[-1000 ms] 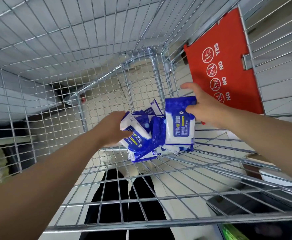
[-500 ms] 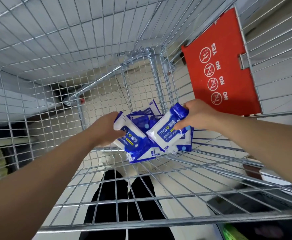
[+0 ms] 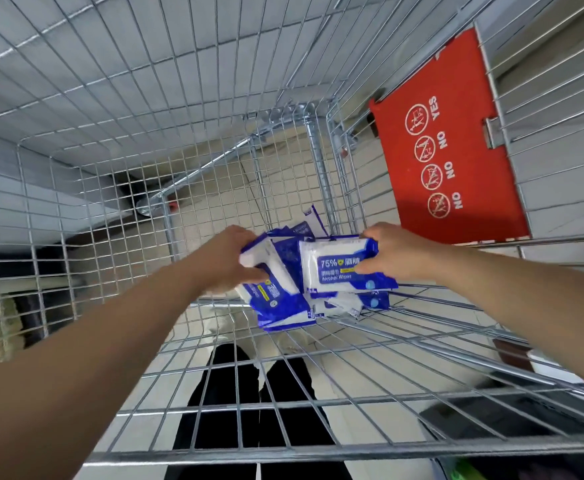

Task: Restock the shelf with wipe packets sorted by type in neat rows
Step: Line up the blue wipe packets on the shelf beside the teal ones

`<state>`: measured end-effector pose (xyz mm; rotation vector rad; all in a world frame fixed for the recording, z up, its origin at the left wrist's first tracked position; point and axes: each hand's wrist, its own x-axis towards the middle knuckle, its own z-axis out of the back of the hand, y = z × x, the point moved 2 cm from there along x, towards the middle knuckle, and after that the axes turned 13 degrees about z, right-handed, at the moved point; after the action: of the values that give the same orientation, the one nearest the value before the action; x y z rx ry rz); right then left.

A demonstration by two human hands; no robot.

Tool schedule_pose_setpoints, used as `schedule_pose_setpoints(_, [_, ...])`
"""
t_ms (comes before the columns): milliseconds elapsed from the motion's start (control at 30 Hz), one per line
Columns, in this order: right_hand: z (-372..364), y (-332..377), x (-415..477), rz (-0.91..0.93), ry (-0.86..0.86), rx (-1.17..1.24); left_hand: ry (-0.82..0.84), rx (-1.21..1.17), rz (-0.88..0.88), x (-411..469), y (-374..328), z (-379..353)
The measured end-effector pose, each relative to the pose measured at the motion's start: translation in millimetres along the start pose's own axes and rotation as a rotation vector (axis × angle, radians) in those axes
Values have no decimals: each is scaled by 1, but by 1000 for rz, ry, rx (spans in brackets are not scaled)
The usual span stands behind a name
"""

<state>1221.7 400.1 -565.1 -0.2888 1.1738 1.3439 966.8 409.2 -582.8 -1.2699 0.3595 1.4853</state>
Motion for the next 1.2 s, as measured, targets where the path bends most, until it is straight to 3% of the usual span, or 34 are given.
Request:
schedule_pose_setpoints(133, [-11,-1,7,128,-105,-227,-113,160,-51,12,-4,-21])
schedule_pose_setpoints(233, [-13,0,6,153,-90,-240,-170,155,-48,12,-2,-25])
schedule_pose_setpoints(400, [-2,8,-1,101,46,-149,34,-102,15,-1,0,-3])
schedule_pose_setpoints(533, [24,38,-16,89,-98,-128,12,-35,-5,-22,1,32])
schedule_pose_setpoints(833, [87,173,-111,385,-678,-149,-326,-292,-109,-147,-17,134])
schedule_pose_setpoints(1067, [106,285,-214,707,-818,-128,-634,-510,-134,-299,-9,184])
schedule_pose_setpoints(1200, [104,351,-276,917,-802,-144,-799,-597,-134,-398,7,178])
